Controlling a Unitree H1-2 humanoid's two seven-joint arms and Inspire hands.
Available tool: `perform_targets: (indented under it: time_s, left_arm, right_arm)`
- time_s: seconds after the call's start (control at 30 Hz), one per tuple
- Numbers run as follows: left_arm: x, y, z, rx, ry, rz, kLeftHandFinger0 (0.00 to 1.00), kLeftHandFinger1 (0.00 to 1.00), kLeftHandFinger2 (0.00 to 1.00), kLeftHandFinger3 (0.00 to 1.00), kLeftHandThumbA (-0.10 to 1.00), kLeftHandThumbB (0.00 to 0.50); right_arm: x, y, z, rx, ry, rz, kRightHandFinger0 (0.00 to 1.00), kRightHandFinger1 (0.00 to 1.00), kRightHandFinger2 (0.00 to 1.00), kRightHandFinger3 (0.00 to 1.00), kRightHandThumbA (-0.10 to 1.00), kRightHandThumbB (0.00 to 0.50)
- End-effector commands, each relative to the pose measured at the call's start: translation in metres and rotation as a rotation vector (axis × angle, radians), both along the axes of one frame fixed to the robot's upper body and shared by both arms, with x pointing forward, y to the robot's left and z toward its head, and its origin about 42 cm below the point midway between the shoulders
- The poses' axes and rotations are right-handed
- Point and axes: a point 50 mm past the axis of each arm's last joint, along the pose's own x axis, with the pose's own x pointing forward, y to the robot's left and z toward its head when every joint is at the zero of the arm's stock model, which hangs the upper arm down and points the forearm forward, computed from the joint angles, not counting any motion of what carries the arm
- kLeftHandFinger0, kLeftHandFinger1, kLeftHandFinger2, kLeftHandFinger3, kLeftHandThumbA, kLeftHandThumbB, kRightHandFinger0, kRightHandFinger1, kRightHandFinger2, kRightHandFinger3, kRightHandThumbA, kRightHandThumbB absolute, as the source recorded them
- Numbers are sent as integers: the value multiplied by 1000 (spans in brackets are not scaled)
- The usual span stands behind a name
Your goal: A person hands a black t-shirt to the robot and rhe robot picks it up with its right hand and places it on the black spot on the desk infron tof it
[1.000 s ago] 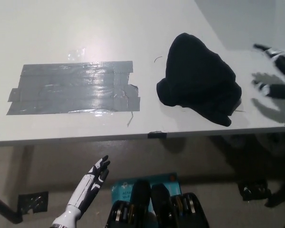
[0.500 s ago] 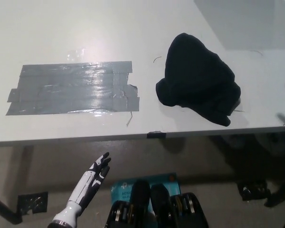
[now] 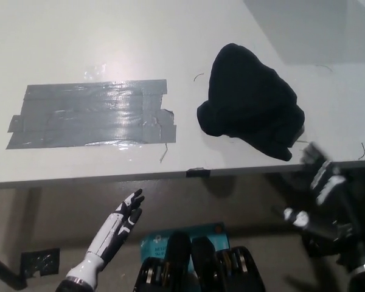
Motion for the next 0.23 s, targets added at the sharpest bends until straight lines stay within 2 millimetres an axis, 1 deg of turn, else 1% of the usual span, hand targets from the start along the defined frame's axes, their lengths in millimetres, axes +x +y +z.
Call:
perform_targets:
  time_s: [0.0,0.03,0.07,0.1,0.13,0.2]
  left_arm:
    - [-3,1,5,-5,-16,-19,1000,1000,1000,1000,1000,500]
    - [-3,-1,4,-11,-13,-19,1000,1000,1000,1000,1000,500]
    - [-2,-1,4,-16,-10,-18,1000,1000,1000,1000,1000,500]
    - [-2,-1,4,-17,-8,-18,1000,1000,1000,1000,1000,500]
    - [-2,-1,3,-31,-6,-19,1000,1000,1000,1000,1000,500]
    - [-1,-1,3,-46,-1,-17,1000,1000,1000,1000,1000,500]
  right_arm:
    - [4,11,-3,44,-39,61,1000,1000,1000,1000,1000,103]
    - [5,12,-7,55,-6,87,1000,1000,1000,1000,1000,109]
    - [6,15,-17,62,55,141,1000,1000,1000,1000,1000,124]
    - [7,16,-20,61,70,156,1000,1000,1000,1000,1000,128]
    - [7,19,-25,38,86,184,1000,1000,1000,1000,1000,159]
    - [8,21,-30,24,97,205,1000,1000,1000,1000,1000,170]
